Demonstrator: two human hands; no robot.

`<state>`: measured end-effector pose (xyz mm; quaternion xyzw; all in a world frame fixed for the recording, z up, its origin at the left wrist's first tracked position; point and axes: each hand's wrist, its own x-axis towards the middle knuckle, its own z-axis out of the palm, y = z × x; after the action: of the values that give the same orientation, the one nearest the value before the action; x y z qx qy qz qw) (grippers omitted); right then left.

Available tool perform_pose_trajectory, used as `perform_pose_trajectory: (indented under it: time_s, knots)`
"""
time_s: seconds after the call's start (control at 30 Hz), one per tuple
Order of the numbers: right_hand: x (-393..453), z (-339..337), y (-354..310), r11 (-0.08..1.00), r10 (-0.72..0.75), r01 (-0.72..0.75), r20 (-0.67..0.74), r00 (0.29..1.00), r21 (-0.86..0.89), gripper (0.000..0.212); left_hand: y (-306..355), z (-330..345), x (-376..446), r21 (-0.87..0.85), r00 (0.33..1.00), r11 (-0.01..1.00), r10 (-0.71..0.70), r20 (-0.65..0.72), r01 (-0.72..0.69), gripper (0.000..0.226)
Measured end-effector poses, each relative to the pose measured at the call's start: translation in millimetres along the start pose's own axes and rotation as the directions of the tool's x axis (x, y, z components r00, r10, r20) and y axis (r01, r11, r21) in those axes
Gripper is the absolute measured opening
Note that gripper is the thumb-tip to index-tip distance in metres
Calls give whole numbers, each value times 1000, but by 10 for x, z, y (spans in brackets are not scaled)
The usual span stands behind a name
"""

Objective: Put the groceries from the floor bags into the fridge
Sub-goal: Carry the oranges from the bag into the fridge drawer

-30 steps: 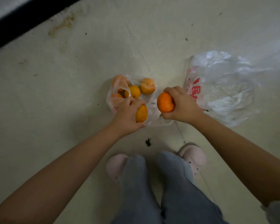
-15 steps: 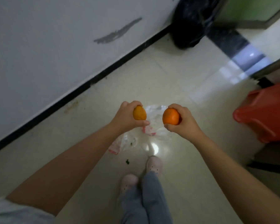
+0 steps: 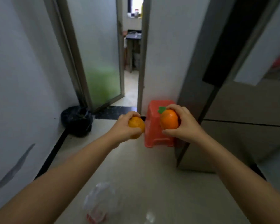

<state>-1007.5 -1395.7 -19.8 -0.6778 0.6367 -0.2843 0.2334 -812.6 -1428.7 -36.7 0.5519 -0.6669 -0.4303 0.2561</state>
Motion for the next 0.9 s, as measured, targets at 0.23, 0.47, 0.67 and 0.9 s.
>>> perform_pose_trajectory:
  time_s: [0.23, 0.47, 0.67, 0.9]
  knots:
    - [-612, -2098, 795, 985, 87, -129, -315, 945, -113, 71, 1839, 1529, 230, -14, 945, 955, 295, 141, -296, 43]
    - [-1060, -4015, 1657, 952, 71, -184, -408, 910, -245, 74, 3247, 2940, 390, 174, 869, 853, 493, 39, -492, 57]
    - [-870, -5018, 2279, 915, -2, -183, -458, 889, -359, 76, 4219, 3588, 949, 201, 845, 832, 533, -36, -517, 58]
    - [16, -5801, 2760, 900, -124, -98, -464, 877, -424, 74, 5287, 3840, 2072, 206, 825, 839, 538, -175, -504, 56]
